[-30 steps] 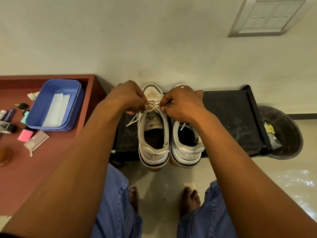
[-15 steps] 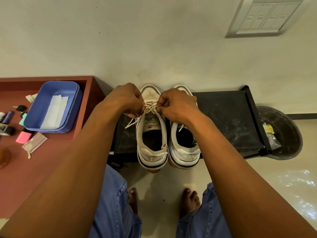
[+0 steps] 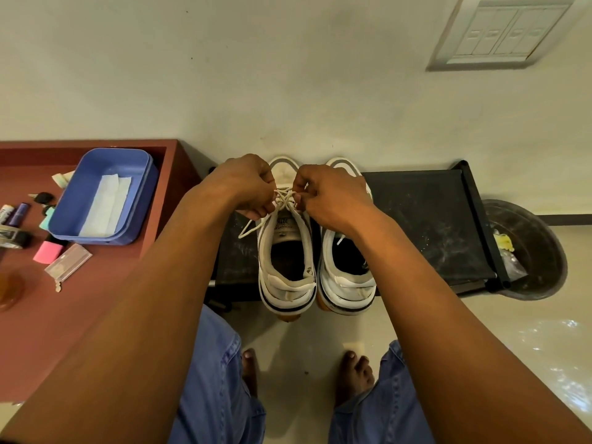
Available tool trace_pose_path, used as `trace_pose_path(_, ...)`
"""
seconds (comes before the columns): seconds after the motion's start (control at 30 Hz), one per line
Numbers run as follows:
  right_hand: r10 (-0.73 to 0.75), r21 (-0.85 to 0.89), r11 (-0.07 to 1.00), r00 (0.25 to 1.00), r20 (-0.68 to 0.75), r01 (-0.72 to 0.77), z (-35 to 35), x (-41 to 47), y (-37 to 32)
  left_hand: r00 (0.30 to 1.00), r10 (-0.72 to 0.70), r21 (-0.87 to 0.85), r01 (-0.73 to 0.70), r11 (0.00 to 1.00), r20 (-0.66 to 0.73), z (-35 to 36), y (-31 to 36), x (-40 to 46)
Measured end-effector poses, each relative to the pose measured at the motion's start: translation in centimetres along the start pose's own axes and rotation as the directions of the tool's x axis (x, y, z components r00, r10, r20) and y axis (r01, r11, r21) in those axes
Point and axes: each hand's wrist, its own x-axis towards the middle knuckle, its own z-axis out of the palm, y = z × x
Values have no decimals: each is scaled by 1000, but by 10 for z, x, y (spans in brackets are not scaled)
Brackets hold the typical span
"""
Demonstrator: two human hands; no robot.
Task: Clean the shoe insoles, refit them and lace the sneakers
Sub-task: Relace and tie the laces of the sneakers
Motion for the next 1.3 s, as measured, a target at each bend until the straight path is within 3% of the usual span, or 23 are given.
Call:
trace_pose_path(0.2,67,-75,995,997,29,-65,-11,-1,4,997,-38,173,26,985,68,-7,-7,-5)
trace_pose_path(0.37,77,-140,988,996,40,-70,-8,0,3,994,-29,223,5,975,103,-8,-8,-4)
trace_pose_path(0.63,100,-113,990,990,97,-88,-6,0,5,993,-12,238,-16,971,117,-7,-9,0)
trace_pose_path(1.17,116,-85,990,992,46,-112,0,5,10,981,-77,200,41,979,176,-5,-5,-6)
trace_pose_path(1.3,142,-93,986,990,-7,-142,-1,5,10,987,-88,204,60,977,132,-7,-7,-6)
